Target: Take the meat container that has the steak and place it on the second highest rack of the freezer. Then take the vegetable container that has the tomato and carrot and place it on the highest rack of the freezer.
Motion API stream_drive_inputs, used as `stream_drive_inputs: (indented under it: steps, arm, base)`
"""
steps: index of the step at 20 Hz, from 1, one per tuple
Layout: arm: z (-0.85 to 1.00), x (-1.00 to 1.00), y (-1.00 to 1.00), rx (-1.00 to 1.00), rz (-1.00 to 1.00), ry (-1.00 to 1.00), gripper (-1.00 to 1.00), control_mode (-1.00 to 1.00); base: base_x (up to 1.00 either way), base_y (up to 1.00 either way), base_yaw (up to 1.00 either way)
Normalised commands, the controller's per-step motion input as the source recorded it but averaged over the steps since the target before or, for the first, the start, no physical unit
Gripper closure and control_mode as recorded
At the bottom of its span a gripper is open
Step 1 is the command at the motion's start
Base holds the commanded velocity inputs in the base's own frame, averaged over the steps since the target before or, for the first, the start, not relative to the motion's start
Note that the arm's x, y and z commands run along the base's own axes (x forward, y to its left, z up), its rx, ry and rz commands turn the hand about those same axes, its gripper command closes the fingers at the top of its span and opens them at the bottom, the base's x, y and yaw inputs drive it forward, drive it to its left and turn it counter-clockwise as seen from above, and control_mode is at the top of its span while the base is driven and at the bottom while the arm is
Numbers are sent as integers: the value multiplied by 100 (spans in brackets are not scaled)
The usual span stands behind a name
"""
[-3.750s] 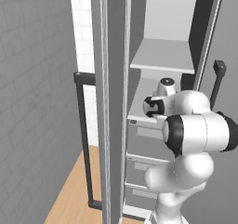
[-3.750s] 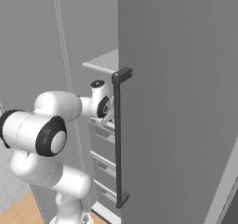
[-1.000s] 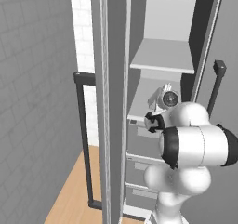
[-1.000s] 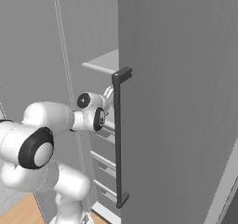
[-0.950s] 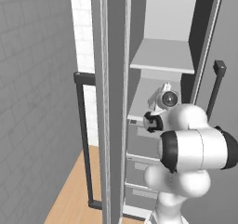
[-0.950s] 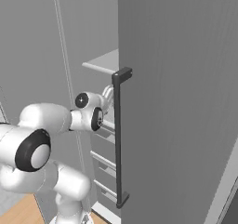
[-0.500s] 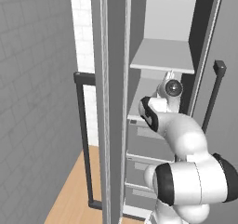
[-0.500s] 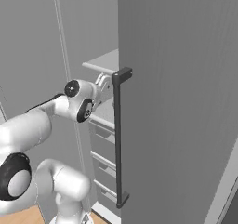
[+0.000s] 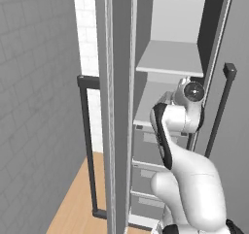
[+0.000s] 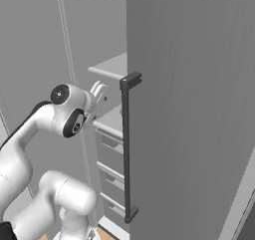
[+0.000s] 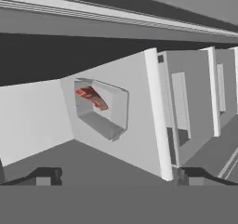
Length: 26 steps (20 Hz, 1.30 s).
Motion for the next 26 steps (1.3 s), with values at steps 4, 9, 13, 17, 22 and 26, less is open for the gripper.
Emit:
stream_drive_inputs:
  steps: [4, 9, 13, 17, 22, 26]
  arm:
    - [38, -80, 20, 9, 0, 11, -100, -100]
    - [62, -67, 0, 5, 7, 24, -100, -100]
    - [58, -62, -2, -1, 19, 32, -100, -100]
    - [20, -56, -4, -11, 24, 25, -100, -100]
    - [1, -44, -3, -20, 28, 17, -100, -100]
    - [-15, -28, 0, -18, 15, 9, -100, -100]
  base:
    - [0, 0, 0]
    - [0, 0, 0]
    - [0, 0, 0]
    - [0, 0, 0]
    - [0, 0, 0]
    - [0, 0, 0]
